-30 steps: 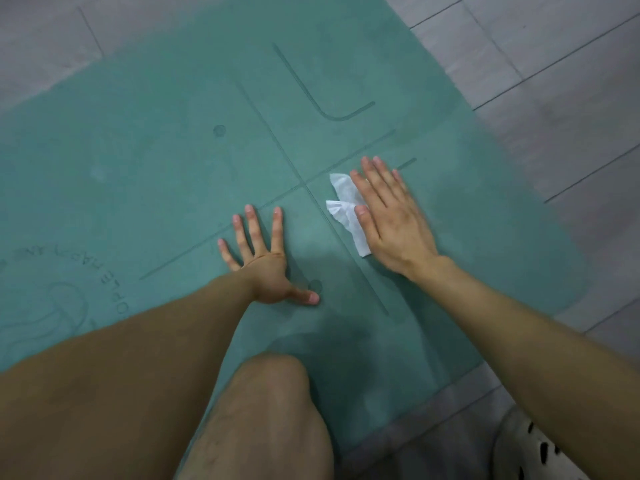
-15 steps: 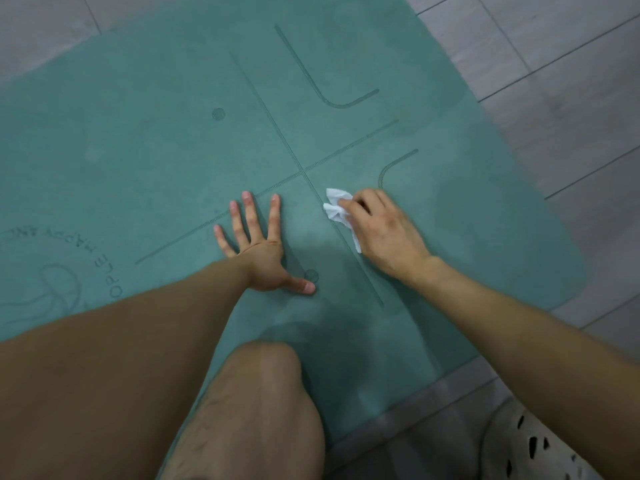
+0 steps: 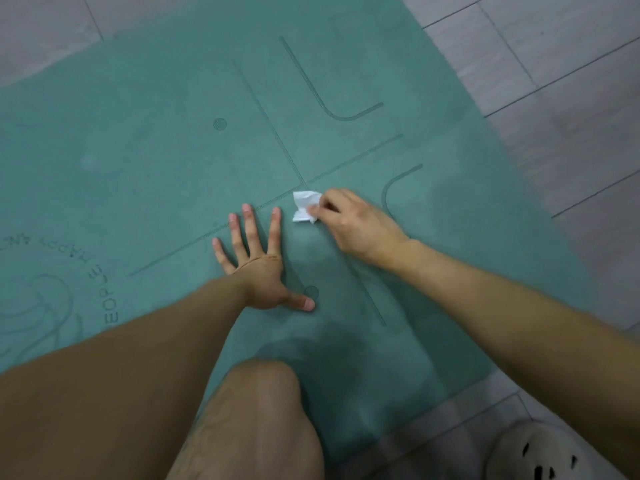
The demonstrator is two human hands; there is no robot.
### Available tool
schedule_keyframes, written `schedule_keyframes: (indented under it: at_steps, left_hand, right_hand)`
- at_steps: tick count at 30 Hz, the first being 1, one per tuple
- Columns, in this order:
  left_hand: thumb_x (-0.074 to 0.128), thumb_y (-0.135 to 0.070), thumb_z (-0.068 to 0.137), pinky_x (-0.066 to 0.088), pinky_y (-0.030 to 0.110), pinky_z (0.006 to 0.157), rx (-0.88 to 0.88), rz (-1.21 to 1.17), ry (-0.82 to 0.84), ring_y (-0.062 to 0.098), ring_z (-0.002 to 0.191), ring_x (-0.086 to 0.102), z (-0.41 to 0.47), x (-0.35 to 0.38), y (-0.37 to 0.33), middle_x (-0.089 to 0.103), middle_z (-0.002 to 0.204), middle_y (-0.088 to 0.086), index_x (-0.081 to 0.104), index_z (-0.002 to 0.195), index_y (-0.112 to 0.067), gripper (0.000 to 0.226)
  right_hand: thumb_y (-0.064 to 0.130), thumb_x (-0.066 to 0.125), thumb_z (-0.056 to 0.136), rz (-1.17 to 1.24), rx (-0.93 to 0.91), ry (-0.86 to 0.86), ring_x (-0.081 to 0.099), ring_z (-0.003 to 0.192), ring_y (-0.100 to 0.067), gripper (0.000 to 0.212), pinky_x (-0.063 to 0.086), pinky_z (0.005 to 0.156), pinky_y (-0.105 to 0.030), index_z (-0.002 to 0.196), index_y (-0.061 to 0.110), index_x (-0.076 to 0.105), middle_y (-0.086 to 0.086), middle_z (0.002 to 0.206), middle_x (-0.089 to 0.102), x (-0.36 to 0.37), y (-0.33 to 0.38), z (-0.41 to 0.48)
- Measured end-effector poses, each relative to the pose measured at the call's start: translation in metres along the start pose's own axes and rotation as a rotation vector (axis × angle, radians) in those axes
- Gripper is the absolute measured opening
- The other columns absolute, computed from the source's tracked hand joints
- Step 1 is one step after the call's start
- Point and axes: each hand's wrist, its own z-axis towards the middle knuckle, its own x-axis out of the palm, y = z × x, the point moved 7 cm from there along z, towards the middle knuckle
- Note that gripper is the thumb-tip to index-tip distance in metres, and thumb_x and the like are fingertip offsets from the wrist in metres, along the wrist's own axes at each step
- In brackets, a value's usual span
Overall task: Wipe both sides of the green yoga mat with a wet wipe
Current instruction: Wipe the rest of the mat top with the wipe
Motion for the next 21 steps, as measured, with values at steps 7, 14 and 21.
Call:
schedule_keyframes:
  at_steps: [7,14,21]
  left_hand:
    - [0.086,-0.087,0.041,-0.022,0.075,0.114,0.010,-0.006,0.009,0.037,0.131,-0.062,0.000,0.000,-0.002,-0.071,0.137,0.008,-0.055,0.139,-0.042,0.177]
    - [0.085,-0.088,0.042,-0.022,0.074,0.114,0.014,-0.003,0.011,0.037,0.133,-0.061,0.001,0.002,-0.001,-0.071,0.137,0.008,-0.054,0.141,-0.041,0.177]
    - [0.085,-0.088,0.041,-0.020,0.075,0.115,0.014,-0.009,0.009,0.037,0.133,-0.061,-0.001,-0.001,-0.003,-0.070,0.137,0.008,-0.053,0.141,-0.041,0.177]
  right_hand:
    - [0.018,0.050,0.103,0.037,0.770,-0.416,0.054,0.091,-0.022,0.023,0.044,0.081,-0.033,0.112,0.008,0.068,-0.001,0.103,0.058,-0.045,-0.109,0.019]
    - [0.011,0.046,0.099,0.006,0.269,-0.178,0.061,0.109,-0.024,0.037,0.046,0.086,-0.029,0.121,0.015,0.075,-0.013,0.120,0.067,-0.042,-0.082,0.028]
    - [0.008,0.048,0.100,0.081,0.721,-0.352,0.050,0.080,-0.029,0.019,0.047,0.077,-0.049,0.105,0.004,0.067,-0.009,0.099,0.056,-0.039,-0.102,0.024]
